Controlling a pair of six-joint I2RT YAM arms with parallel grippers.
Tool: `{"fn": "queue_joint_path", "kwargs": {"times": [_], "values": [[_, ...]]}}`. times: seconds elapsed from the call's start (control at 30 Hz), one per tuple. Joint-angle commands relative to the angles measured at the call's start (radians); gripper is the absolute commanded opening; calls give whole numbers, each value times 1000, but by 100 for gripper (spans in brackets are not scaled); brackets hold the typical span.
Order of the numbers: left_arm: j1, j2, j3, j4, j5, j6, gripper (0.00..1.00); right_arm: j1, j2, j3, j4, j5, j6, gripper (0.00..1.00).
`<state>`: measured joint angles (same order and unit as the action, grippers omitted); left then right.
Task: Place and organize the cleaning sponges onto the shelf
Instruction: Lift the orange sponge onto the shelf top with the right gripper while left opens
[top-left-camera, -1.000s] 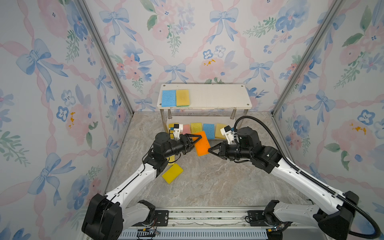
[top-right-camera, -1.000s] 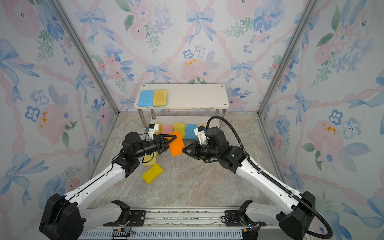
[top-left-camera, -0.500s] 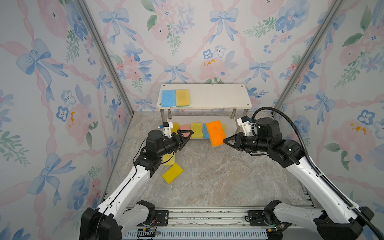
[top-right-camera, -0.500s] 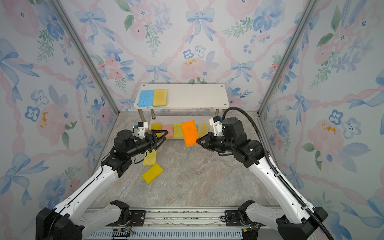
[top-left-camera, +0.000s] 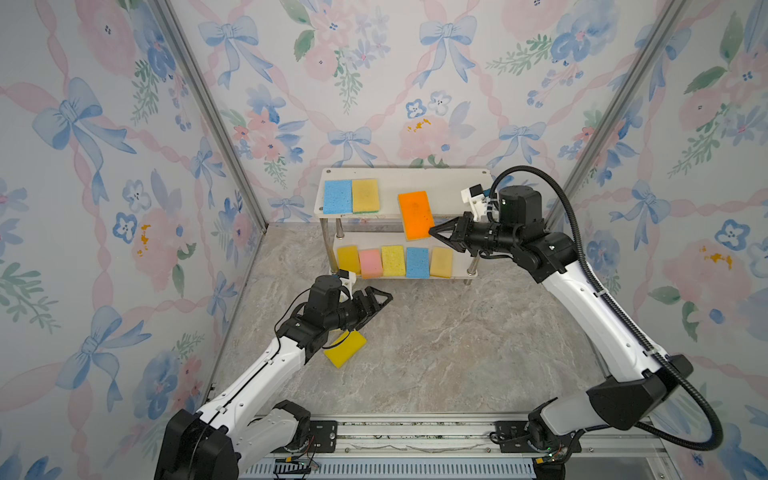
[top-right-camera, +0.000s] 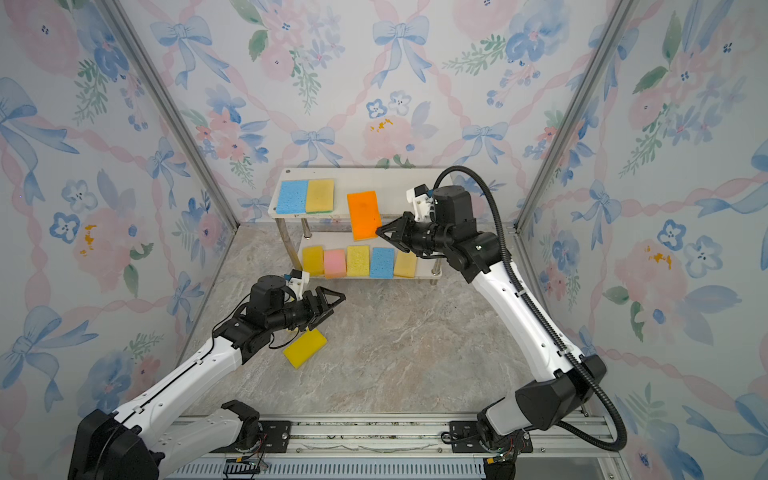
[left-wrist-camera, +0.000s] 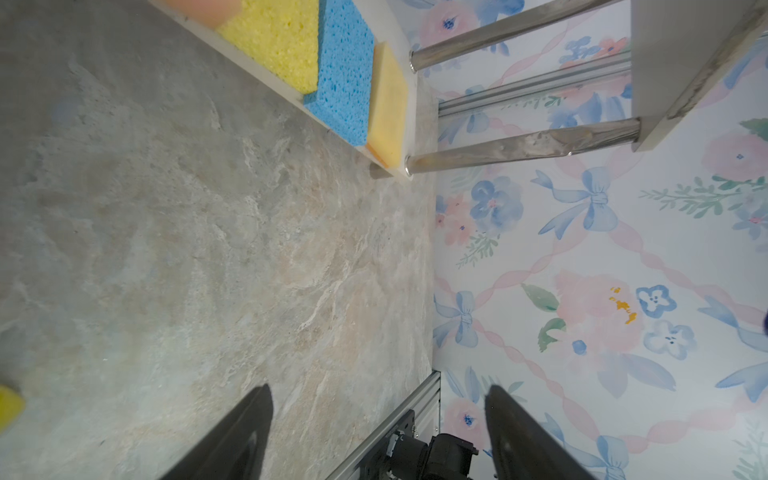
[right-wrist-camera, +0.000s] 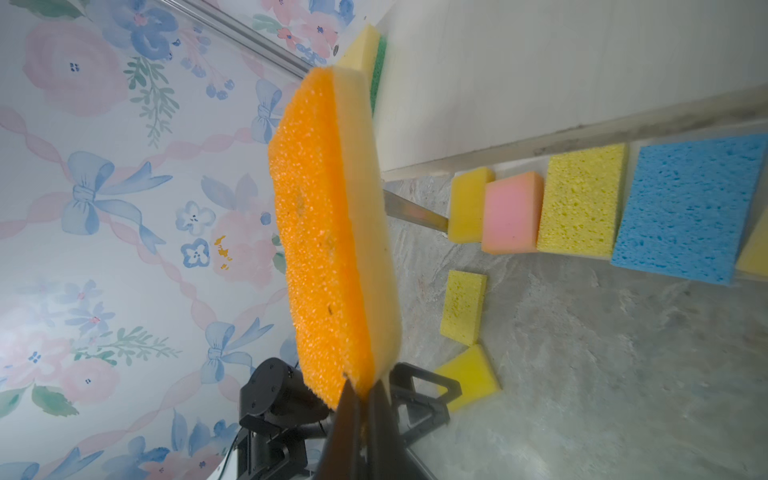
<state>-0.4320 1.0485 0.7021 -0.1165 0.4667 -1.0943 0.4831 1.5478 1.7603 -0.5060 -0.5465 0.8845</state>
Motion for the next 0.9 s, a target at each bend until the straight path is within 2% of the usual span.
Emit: {"fn": "queue_joint_path", "kwargs": {"times": [0.0,0.13,0.43,0.87], "values": [[-2,-36,-3,-84,-28,77,86,-4,86,120,107,-48,73,6],[-1,-53,1,-116,-19,101,98,-5,213,235,121,-41,99,5],[33,-89,-12,-150,10,119,98,8,383,399,109,-9,135,4],[69,-57,-8,-153,44,143,98,9,396,403,64,51,128,4]]}}
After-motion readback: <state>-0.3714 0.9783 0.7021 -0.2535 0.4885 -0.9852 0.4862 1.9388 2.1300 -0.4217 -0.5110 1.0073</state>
